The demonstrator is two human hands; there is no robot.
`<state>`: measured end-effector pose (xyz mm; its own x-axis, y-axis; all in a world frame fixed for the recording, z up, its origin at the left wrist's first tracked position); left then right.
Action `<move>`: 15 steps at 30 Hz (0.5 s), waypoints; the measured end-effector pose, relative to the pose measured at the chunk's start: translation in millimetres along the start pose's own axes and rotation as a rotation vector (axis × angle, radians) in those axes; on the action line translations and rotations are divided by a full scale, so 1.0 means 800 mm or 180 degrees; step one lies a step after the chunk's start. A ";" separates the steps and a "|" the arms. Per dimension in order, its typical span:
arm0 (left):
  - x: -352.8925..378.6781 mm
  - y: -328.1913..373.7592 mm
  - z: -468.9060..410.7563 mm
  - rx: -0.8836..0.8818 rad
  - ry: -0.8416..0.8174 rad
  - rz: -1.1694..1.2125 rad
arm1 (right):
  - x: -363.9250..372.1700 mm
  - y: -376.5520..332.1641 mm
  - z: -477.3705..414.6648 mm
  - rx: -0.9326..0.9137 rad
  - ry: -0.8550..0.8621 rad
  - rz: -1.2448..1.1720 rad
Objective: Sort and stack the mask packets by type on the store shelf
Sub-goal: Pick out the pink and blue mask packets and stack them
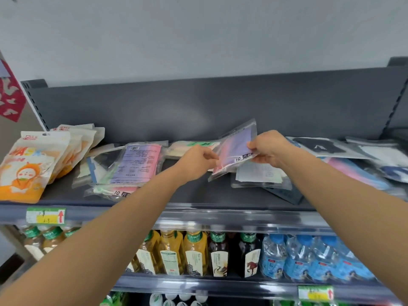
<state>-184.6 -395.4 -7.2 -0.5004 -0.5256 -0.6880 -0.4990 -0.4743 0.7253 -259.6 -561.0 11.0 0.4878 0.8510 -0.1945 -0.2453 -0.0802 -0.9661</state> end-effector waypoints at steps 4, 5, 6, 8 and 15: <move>0.031 0.025 -0.015 -0.0134 0.0017 0.0007 | -0.039 0.005 0.006 -0.0172 0.0108 0.0280; 0.039 0.032 -0.019 -0.0195 0.0023 0.0050 | -0.049 0.007 0.008 -0.0231 0.0105 0.0347; 0.046 0.038 -0.022 -0.0247 -0.0014 0.0177 | -0.059 0.009 0.010 -0.0289 0.0121 0.0321; 0.059 0.050 -0.026 -0.0302 -0.0100 0.0643 | -0.079 0.013 0.014 -0.0373 0.0253 0.0159; 0.061 0.073 -0.024 -0.0383 0.0185 0.1438 | -0.089 0.011 0.019 -0.0337 0.0295 -0.0284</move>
<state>-224.5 -462.5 2.4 -0.6063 -0.7354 -0.3028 -0.1530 -0.2657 0.9518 -309.1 -614.5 18.5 0.5801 0.8061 -0.1173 -0.1102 -0.0650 -0.9918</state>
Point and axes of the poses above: each hand's wrist, its own z-axis away from the middle knuckle, its own x-axis out of the palm, y = z × x, the point moved 3 cm from there along -z, towards the middle knuckle, and after that the axes turned 8 degrees about -y, right-handed, at the moved point
